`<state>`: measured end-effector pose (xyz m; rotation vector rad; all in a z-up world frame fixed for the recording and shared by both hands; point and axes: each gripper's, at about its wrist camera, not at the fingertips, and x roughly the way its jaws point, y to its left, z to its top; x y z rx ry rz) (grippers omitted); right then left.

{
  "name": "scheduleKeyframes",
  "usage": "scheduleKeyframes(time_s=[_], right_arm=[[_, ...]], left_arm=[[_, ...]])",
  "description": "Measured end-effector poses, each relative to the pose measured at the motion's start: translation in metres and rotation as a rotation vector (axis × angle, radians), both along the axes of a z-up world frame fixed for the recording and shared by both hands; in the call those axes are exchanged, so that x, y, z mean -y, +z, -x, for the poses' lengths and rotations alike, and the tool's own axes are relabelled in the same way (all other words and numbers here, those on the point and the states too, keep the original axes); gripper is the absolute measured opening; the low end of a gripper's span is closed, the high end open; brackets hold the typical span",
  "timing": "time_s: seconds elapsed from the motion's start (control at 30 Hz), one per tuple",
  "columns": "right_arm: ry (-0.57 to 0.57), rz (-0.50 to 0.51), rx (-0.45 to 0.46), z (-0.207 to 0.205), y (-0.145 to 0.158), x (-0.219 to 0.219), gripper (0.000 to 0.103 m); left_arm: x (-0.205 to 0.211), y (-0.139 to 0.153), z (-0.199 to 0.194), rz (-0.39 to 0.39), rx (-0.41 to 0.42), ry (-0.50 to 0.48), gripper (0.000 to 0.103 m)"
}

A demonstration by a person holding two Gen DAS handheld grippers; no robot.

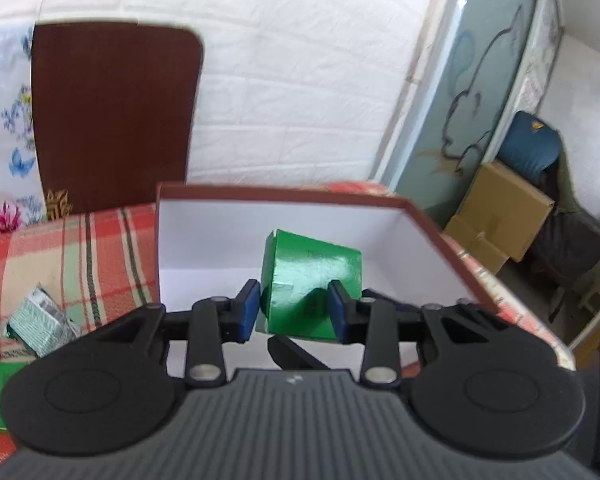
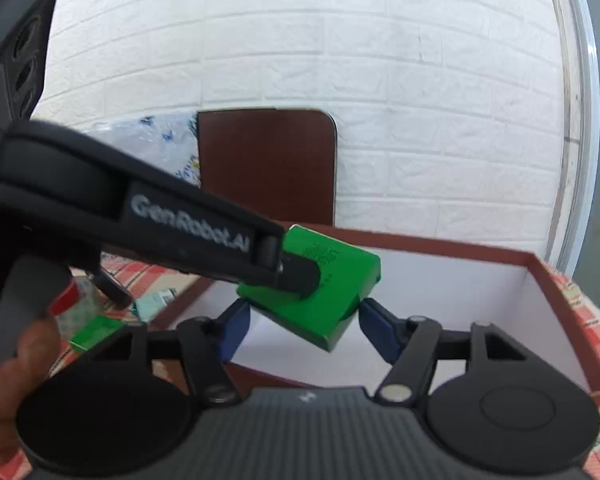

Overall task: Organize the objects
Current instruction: 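Open the right gripper to drop the green box into the brown box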

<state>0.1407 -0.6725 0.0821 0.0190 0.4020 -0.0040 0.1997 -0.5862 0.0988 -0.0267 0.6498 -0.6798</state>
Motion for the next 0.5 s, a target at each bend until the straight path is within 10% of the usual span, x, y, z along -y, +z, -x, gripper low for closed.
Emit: scheduleKeyframes(time_s=[0.27,0.4,0.5], right_arm=[[-0.001,-0.02,0.126,0.043,-0.014,-0.014,0.086],[0.065,0.053,0.244,0.077,-0.012,-0.057,0.084],[0.21,0.046,0.161,0.078,-0.021,-0.097,0.08]], left_arm=[[-0.022,0.011,0.033,0.003,0.047,-0.003,0.046],[-0.103,0.014,0.083,0.065,0.075,0.069,0.052],[-0.162,0.002,0.102,0.082,0.059,0.194,0.052]])
